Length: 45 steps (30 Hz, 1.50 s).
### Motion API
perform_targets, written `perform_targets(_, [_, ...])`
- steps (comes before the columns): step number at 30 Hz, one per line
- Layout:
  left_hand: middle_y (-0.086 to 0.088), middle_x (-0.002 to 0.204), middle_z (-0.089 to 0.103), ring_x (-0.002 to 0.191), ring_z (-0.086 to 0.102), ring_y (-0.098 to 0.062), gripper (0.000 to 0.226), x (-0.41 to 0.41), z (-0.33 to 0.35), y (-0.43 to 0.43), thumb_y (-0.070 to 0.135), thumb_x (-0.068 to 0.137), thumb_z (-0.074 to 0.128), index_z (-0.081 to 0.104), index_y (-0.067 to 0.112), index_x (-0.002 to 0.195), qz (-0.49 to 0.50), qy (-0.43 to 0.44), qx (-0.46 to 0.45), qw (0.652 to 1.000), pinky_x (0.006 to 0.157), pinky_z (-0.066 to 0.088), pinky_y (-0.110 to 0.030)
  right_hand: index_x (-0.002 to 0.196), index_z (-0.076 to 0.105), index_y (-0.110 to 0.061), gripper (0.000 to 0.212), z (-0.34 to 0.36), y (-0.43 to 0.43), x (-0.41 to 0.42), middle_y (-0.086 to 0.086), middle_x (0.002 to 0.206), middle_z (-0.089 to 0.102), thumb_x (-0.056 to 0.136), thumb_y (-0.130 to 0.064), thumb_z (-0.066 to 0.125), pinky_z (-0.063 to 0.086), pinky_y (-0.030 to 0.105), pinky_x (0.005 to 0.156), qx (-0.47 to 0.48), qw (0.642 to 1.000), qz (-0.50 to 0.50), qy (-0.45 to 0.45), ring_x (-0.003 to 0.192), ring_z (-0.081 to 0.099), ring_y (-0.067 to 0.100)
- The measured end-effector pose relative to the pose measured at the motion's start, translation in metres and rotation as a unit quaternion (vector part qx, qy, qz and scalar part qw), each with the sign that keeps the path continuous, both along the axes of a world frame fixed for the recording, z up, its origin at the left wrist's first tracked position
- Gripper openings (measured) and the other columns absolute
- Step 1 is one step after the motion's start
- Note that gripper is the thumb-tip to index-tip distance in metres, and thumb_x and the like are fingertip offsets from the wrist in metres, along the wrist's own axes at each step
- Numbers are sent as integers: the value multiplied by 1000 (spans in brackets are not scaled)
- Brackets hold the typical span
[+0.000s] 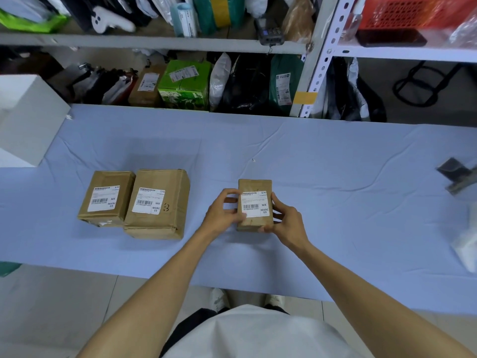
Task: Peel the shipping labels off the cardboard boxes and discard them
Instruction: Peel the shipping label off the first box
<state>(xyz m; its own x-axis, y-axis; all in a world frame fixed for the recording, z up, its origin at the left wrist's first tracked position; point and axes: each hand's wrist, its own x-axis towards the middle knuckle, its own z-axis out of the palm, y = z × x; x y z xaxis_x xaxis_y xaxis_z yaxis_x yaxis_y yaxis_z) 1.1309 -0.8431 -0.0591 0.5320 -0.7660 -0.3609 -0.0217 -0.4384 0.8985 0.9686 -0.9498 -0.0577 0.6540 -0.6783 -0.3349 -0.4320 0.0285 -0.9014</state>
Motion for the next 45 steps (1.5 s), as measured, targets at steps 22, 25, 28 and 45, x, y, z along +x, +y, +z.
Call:
perform_targets(22, [6, 85, 68, 79, 67, -13, 10, -7, -9, -34, 24, 84, 71, 64, 26, 78, 138, -156, 41, 977, 80, 57, -45, 144, 41, -20, 93, -1, 4, -2, -11, 117, 63, 63, 8, 78, 51, 7, 67, 6, 1000, -23, 0, 96, 63, 7])
perform_targets(25, [6, 87, 67, 79, 66, -15, 14, -5, -10, -35, 24, 85, 68, 60, 29, 75, 130, -168, 45, 976, 83, 54, -47, 143, 41, -21, 92, -2, 6, -2, -14, 114, 62, 65, 7, 79, 51, 8, 68, 2, 1000, -27, -1, 93, 63, 1])
perform_targets(28, [-1, 97, 67, 81, 65, -17, 7, -5, -8, -37, 22, 89, 64, 63, 19, 83, 111, -176, 62, 976, 88, 51, -43, 143, 41, -22, 92, -3, 6, -1, -13, 115, 63, 65, 7, 79, 53, 11, 70, 0, 1000, -31, -1, 95, 64, 2])
perform_targets(45, [-2, 114, 63, 106, 63, -18, 51, -7, -2, -11, -9, 77, 70, 54, 17, 119, 91, 42, -32, 994, 76, 55, -15, 142, 43, -19, 90, -3, 7, -2, -15, 108, 64, 63, 10, 77, 52, 10, 67, -5, 999, -36, -12, 92, 62, -4])
